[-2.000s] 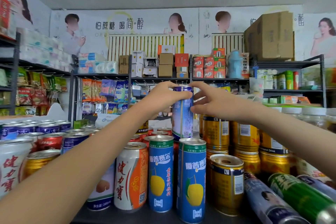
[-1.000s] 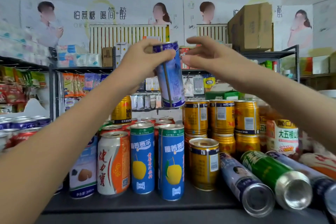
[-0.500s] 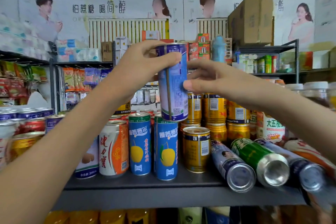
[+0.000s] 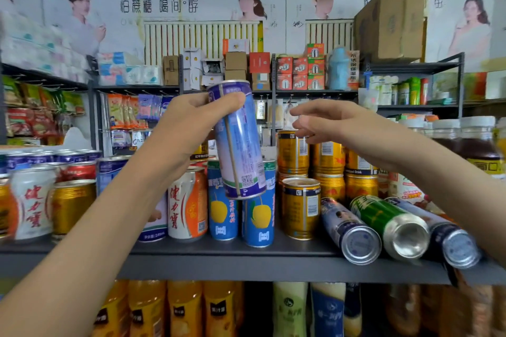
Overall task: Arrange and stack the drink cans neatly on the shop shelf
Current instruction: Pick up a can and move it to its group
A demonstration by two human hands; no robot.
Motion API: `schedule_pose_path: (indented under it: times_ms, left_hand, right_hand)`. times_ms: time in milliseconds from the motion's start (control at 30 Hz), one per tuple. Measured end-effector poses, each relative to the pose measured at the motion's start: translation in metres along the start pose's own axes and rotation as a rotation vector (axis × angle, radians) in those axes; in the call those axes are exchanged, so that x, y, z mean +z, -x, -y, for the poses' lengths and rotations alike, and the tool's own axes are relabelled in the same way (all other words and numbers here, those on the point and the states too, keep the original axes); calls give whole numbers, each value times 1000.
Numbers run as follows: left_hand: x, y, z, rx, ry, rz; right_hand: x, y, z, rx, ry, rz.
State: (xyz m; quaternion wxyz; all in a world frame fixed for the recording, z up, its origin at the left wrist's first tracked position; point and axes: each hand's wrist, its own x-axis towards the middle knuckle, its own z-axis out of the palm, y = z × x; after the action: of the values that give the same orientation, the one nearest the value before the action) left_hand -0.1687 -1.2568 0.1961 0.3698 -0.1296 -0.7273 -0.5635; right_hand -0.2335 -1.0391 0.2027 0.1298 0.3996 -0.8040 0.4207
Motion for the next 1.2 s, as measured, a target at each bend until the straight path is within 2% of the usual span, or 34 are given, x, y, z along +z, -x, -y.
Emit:
schedule_pose_path:
  times_ms: [100, 267, 400, 533, 700, 800, 900, 967, 1067, 1200]
  left_hand:
    - [-1, 11, 3, -12, -24, 57]
    - [7, 23, 2, 8, 5, 107]
    - [10, 27, 1, 27, 3, 125]
    - [6, 35, 3, 33, -35, 268]
    - [7, 54, 21, -7, -176, 351]
    - [10, 61, 34, 3, -191, 322]
    - [6, 62, 42, -32, -53, 247]
    - [-1, 63, 46, -60, 26, 208]
    - [-15, 63, 52, -100, 51, 165]
    - [-28, 66, 55, -131, 77, 121]
  right_hand:
    - [19, 4, 13, -23, -100, 61]
    - [52, 5, 33, -15, -126, 165]
    - [55, 8, 38, 10, -194, 138]
    - [51, 12, 32, 40, -215, 87]
    - [53, 18, 22, 60, -313, 72]
    - [58, 17, 21, 57, -277, 115]
    - [54, 14, 20, 40, -274, 136]
    - [48, 11, 17, 27, -145, 91]
    - [46, 4, 7, 33, 237, 29]
    - [60, -13, 0, 62, 454, 125]
